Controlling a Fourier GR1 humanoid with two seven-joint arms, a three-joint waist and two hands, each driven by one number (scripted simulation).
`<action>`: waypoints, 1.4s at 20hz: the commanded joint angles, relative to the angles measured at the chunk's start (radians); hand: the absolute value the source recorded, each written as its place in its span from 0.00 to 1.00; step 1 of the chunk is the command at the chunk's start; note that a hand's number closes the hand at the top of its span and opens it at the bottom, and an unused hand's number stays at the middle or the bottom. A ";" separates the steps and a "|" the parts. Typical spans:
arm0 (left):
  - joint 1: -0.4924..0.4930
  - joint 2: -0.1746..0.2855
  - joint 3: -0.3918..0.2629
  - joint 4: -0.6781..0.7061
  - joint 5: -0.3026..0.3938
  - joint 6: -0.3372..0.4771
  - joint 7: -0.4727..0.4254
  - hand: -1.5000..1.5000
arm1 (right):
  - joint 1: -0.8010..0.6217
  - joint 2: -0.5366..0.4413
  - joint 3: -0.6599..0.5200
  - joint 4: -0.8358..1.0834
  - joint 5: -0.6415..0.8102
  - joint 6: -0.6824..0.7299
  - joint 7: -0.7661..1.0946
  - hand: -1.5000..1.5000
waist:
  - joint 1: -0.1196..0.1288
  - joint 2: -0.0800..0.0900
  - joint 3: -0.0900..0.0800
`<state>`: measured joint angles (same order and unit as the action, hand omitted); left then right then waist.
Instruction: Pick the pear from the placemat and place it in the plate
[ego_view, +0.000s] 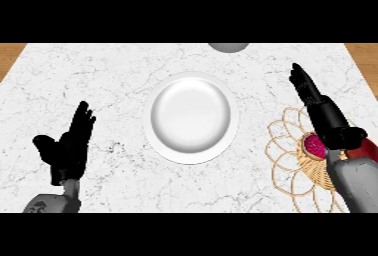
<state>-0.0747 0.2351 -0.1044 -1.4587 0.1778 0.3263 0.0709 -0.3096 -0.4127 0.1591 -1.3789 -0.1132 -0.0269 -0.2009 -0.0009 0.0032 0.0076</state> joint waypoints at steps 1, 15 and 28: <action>0.022 0.049 -0.004 -0.026 -0.041 -0.023 0.003 0.50 | 0.032 0.014 -0.098 -0.028 -0.115 0.035 0.011 0.00 | -0.001 -0.005 -0.007; 0.167 0.234 0.017 0.022 -0.174 -0.097 -0.226 0.50 | 0.270 0.096 -0.637 -0.183 -0.430 -0.276 -0.062 0.00 | -0.030 -0.011 -0.009; 0.153 0.226 0.052 0.003 -0.167 -0.140 -0.217 0.50 | 0.549 -0.307 -0.609 -0.294 -0.346 0.057 0.312 0.00 | -0.002 -0.003 -0.009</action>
<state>0.0815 0.4654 -0.0610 -1.4440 0.0058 0.1872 -0.1536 0.1952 -0.5874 -0.4467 -1.6891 -0.4945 -0.0478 0.0155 -0.0120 -0.0019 -0.0009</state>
